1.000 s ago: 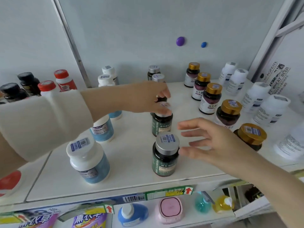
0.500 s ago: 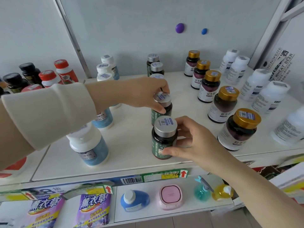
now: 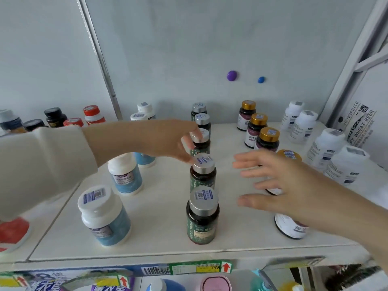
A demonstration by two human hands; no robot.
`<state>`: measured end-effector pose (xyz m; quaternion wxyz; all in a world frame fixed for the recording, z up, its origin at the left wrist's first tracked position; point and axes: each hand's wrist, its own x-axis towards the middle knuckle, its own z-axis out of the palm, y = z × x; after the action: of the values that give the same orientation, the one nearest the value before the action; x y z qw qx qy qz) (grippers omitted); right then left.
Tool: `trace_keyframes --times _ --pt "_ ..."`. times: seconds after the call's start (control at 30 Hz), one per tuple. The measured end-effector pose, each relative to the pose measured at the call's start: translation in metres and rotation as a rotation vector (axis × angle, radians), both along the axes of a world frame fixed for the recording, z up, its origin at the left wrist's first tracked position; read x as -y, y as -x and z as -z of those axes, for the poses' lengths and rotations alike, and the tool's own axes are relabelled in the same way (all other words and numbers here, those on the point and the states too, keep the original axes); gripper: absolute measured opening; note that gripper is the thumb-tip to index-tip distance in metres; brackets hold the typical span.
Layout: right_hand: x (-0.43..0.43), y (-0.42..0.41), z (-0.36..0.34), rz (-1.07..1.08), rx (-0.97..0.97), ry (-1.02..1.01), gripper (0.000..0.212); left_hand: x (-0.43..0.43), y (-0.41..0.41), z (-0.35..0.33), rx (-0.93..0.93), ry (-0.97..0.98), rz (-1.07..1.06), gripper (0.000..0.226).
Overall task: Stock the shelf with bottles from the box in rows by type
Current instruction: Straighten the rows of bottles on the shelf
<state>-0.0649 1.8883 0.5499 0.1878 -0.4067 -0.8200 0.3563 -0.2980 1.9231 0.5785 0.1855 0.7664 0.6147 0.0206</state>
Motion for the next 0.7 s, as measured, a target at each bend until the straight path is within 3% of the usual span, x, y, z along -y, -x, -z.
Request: trace_keyframes --times 0.2,0.3,0.43,0.7 --pt "-0.077 0.015 -0.044 0.038 0.273 -0.225 0.066 -0.043 0.02 -0.024 -0.348 -0.141 0.011 0.049" --pt "-0.112 0.04 -0.043 0.003 0.434 -0.314 0.067 -0.082 0.024 -0.023 -0.432 -0.206 0.044 0.052" --pt "-0.141 0.066 -0.024 -0.04 0.492 -0.186 0.072 -0.132 0.023 -0.007 -0.325 -0.217 0.065 0.055" --pt "-0.154 0.082 0.012 -0.034 0.336 -0.038 0.07 -0.167 0.03 0.023 -0.116 -0.085 0.106 0.058"
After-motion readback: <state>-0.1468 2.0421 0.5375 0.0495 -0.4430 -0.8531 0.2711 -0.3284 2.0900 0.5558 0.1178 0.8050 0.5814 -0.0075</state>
